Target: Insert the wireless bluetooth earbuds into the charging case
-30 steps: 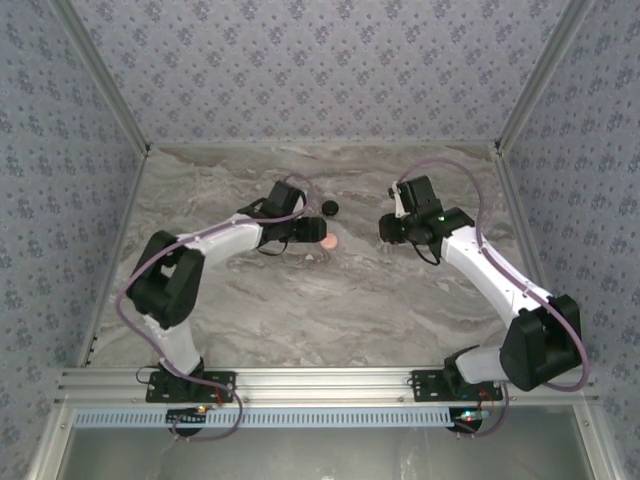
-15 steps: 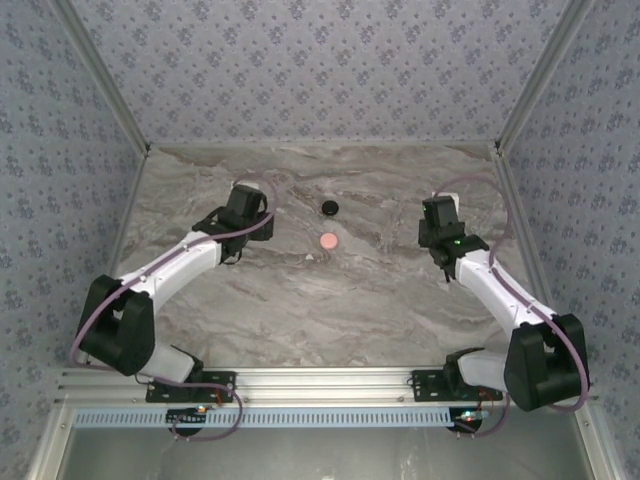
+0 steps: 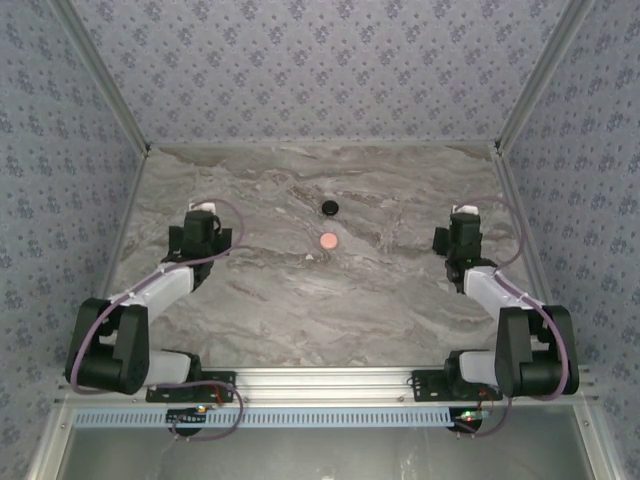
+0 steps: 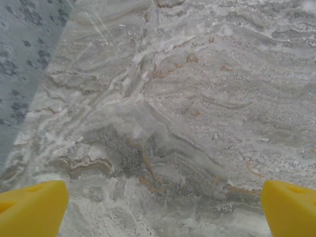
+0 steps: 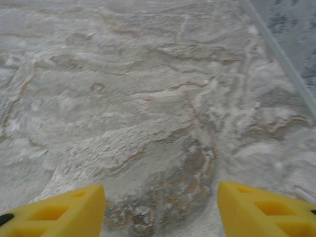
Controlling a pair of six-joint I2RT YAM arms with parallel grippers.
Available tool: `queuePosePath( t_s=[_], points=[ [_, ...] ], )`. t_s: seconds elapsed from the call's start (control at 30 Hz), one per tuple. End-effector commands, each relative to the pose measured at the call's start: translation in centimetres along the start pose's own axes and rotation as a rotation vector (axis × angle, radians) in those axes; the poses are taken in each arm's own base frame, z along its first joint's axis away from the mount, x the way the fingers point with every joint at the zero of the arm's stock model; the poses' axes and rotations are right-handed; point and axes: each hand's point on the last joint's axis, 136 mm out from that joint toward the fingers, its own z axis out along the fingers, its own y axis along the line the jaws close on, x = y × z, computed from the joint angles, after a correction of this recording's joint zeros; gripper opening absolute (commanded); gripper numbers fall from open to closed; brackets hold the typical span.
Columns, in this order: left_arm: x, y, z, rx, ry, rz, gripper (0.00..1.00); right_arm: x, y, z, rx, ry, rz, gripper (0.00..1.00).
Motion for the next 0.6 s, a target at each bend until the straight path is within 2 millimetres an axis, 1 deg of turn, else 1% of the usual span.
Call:
queuePosePath(
  t_s=[0.0, 0.13, 0.27, 0.33, 0.43, 0.53, 0.57],
  points=[
    [-2.7, -0.9, -0.2, 0.141, -0.176, -0.035, 0.99, -2.4, 1.6, 0.6, -0.123, -0.124, -0.009, 0.65],
    [-2.1, -0.2, 0.2, 0.197, -0.236, -0.101, 0.99, -1.9, 2.3, 1.5, -0.190, -0.141, -0.006, 0.66],
    [-2.0, 0.3, 0.6, 0.236, -0.284, -0.170, 0.99, -1.9, 2.4, 1.4, -0.197, -0.186, -0.029, 0.66],
    [-1.8, 0.1, 1.1, 0.250, -0.296, -0.178, 0.99, -1.6, 2.1, 1.6, -0.193, -0.222, -0.019, 0.67],
    [-1.1, -0.4, 1.8, 0.265, -0.310, -0.171, 0.99, -1.0, 2.1, 2.2, -0.200, -0.225, -0.007, 0.67],
    [-0.9, -0.8, 2.7, 0.278, -0.292, -0.163, 0.99, -0.6, 2.3, 2.9, -0.198, -0.218, -0.011, 0.68],
    [-0.7, -0.8, 3.1, 0.273, -0.255, -0.162, 0.99, -0.5, 2.2, 2.8, -0.193, -0.207, -0.015, 0.70]
  ],
)
